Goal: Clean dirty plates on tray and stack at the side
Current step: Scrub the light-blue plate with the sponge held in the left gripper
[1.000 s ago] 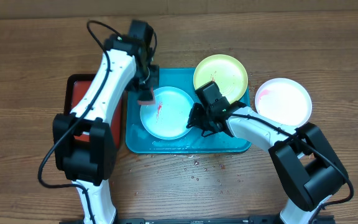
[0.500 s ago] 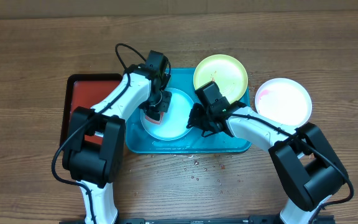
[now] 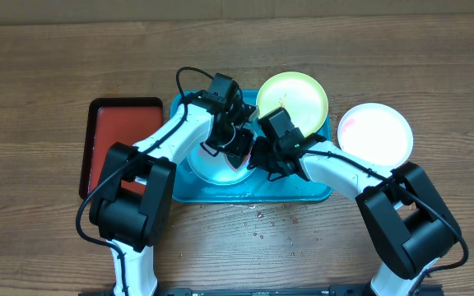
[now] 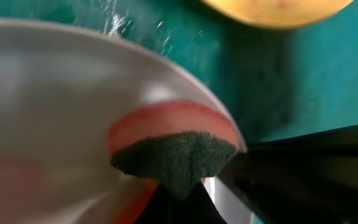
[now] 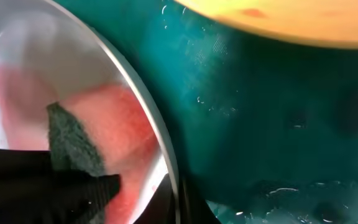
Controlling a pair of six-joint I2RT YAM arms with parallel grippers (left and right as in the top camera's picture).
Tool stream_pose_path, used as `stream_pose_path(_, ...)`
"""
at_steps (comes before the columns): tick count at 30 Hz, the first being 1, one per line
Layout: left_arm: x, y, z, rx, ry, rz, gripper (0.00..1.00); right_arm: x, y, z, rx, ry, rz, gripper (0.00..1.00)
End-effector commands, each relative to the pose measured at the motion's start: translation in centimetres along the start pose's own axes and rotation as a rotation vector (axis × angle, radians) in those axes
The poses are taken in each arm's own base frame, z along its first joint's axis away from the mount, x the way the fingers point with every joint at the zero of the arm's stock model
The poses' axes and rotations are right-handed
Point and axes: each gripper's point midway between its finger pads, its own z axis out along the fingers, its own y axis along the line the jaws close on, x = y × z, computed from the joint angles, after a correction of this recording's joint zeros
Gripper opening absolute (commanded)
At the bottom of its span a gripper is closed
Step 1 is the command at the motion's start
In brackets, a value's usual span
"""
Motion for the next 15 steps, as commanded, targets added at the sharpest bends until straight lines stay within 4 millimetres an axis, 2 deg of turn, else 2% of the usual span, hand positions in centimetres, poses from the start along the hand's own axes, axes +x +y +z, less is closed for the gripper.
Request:
stream_pose_path(1, 0.4, 0.7, 0.7, -0.034, 0.010, -0.046, 0.04, -0.2, 0.7, 0.2, -0.011, 0.000, -0.003, 0.04)
stream_pose_path(5, 0.4, 5.3, -0.9, -0.312, 0.011, -0.168, 0.04, -0.2, 0.8, 0.2, -0.015, -0.003, -0.004, 0.04)
stream_pose_path(9, 0.7, 10.0, -5.5, -0.649, -0.002, -0.331, 0.04, -0.2, 0.8, 0.2, -0.015, -0.003, -0.004, 0.04)
stream_pose_path(12, 0.5, 11.6, -8.5, -0.799, -0.026, -0.385, 0.04, -0.2, 0.8, 0.2, -0.015, -0.003, -0.004, 0.04)
stream_pose_path(15, 0.4, 11.5, -8.6, -0.795, -0.025, -0.382, 0.04, -0.2, 0.7, 0.2, -0.014, -0.003, -0.004, 0.04)
